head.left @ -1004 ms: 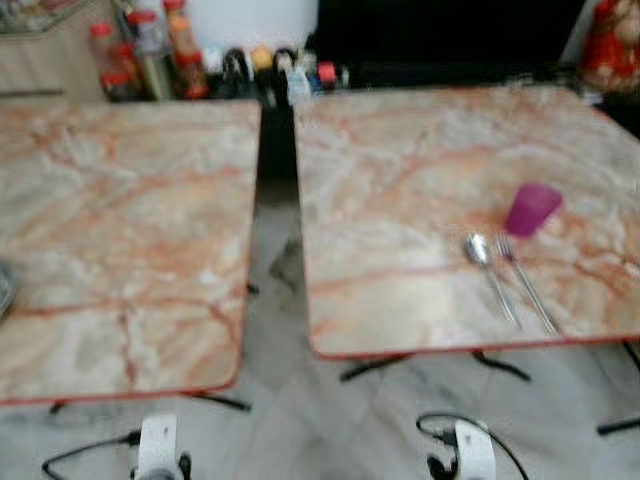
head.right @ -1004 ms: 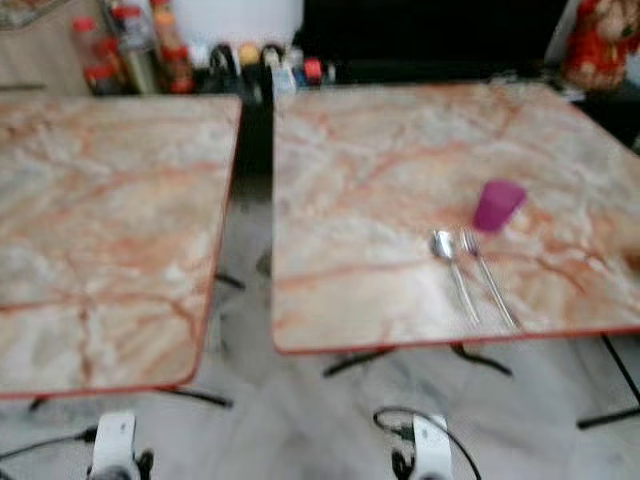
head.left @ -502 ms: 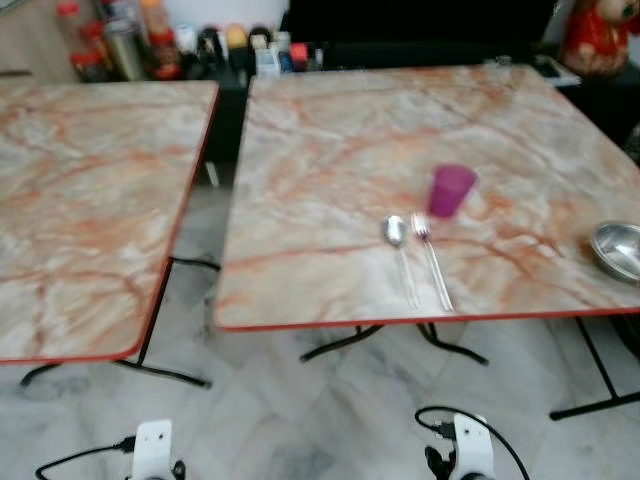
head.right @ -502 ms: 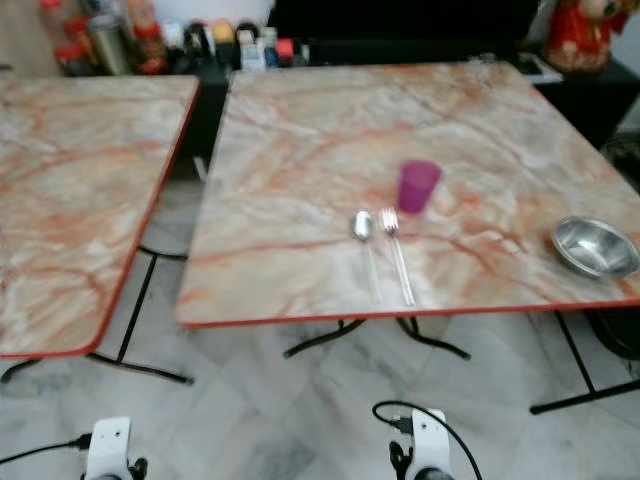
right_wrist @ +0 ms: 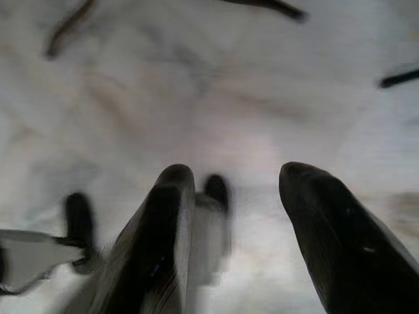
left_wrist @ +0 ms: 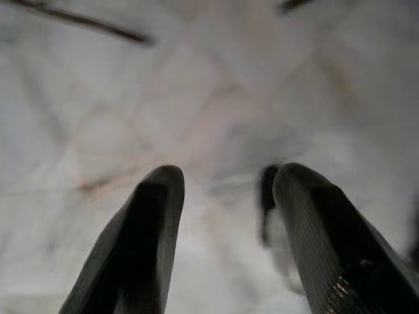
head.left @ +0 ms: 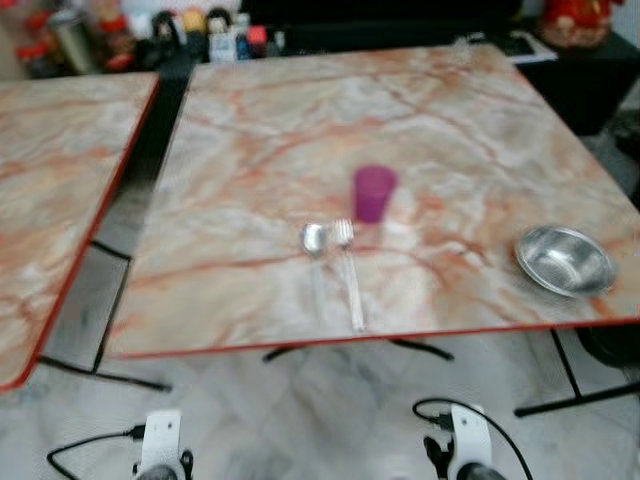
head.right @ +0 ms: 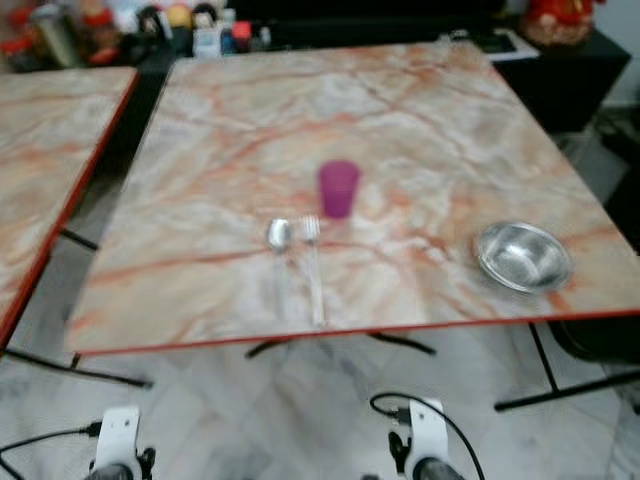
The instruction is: Setting the table
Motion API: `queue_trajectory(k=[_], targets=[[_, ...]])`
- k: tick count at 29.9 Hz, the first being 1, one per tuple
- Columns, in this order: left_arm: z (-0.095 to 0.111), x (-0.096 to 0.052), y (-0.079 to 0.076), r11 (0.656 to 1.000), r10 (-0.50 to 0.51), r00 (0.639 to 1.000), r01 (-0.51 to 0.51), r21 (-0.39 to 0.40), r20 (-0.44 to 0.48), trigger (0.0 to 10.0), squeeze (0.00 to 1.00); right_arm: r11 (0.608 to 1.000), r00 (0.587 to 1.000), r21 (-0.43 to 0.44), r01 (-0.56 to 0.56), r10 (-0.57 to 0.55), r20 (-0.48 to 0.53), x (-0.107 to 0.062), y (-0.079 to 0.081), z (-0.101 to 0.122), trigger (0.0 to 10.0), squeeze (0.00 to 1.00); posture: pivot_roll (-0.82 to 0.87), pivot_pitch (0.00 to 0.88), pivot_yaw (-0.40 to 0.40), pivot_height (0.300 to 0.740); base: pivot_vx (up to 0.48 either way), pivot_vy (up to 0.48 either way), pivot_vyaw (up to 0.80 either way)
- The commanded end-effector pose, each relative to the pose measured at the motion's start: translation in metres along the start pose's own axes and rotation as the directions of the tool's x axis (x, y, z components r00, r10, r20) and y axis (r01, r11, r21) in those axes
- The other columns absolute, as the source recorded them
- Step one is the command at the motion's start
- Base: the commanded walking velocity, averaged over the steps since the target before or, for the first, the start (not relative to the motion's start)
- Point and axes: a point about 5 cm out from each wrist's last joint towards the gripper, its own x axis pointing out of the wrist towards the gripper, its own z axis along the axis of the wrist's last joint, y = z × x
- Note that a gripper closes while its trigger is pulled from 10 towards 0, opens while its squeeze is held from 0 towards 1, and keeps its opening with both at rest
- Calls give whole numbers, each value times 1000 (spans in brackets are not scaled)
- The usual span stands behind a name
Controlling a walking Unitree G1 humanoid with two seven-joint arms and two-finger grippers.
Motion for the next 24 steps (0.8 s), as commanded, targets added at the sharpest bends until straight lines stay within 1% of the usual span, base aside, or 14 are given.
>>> queue_trajectory(k=[1, 24], targets=[[-10, -2, 8, 1000, 16, 999, -16, 6, -34, 10000, 0, 1000, 1000, 17, -9, 9, -5, 1, 4, -1, 10000, 0, 0, 174, 20, 740, 0, -446, 0], [-9, -2, 10, 1000, 19, 999, -19, 12, -29, 10000, 0, 999, 1000, 30, -21, 21, -16, 1, 6, -2, 10000, 0, 1, 176, 23, 740, 0, -469, 0]])
